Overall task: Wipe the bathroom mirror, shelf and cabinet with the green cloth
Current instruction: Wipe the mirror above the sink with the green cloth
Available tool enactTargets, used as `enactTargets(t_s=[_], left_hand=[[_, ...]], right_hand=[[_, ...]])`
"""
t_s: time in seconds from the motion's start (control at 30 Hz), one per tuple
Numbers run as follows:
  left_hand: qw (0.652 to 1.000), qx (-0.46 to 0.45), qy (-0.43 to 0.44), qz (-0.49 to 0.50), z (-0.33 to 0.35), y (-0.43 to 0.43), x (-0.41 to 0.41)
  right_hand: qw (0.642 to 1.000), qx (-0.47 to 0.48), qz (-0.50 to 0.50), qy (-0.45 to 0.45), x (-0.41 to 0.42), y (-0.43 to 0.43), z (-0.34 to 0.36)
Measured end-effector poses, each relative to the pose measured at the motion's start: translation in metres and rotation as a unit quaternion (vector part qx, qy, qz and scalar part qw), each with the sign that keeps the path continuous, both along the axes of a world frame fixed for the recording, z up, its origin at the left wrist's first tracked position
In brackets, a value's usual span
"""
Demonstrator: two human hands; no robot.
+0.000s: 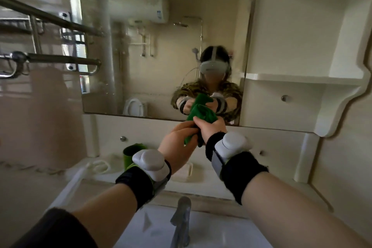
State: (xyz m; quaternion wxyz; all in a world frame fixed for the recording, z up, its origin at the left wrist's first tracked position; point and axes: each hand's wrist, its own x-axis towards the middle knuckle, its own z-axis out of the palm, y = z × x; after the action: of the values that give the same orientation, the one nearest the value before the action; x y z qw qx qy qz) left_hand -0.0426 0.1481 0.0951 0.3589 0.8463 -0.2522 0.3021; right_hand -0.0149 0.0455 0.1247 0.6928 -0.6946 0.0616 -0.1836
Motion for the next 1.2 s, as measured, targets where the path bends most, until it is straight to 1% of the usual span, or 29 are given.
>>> enactTargets(t_s=[0.13,0.27,0.37,0.5,0.6,0.7,0.77,0.97,1.2], left_hand=[[0.998,0.037,-0.032,0.027,0.014,0.037,0.002],[0.992,0.081,-0.036,0.094,0.033,0.085,0.015],[0.987,0.068,-0.048,0.135,0.061,0.124,0.025],[0.98,0.08,-0.079,0.165,0.107,0.167,0.04],[0.974,0.078,-0.103,0.184,0.136,0.184,0.047],[0.968,0.079,-0.134,0.195,0.169,0.219,0.061],[0.965,0.086,-0.145,0.199,0.181,0.227,0.067],[0.961,0.078,-0.168,0.207,0.219,0.253,0.094],[0.955,0.017,-0.185,0.23,0.258,0.253,0.137]], right_hand=[[0.996,-0.081,-0.011,-0.026,0.003,0.02,0.015],[0.989,-0.137,-0.001,-0.059,0.005,0.048,0.034],[0.979,-0.169,-0.023,-0.113,0.01,0.076,0.057],[0.949,-0.266,-0.039,-0.164,0.021,0.111,0.096],[0.925,-0.313,-0.085,-0.198,0.03,0.125,0.127],[0.91,-0.323,-0.116,-0.234,0.046,0.157,0.164],[0.898,-0.339,-0.138,-0.243,0.05,0.162,0.181],[0.857,-0.388,-0.15,-0.303,0.069,0.189,0.225],[0.823,-0.427,-0.172,-0.333,0.095,0.21,0.267]])
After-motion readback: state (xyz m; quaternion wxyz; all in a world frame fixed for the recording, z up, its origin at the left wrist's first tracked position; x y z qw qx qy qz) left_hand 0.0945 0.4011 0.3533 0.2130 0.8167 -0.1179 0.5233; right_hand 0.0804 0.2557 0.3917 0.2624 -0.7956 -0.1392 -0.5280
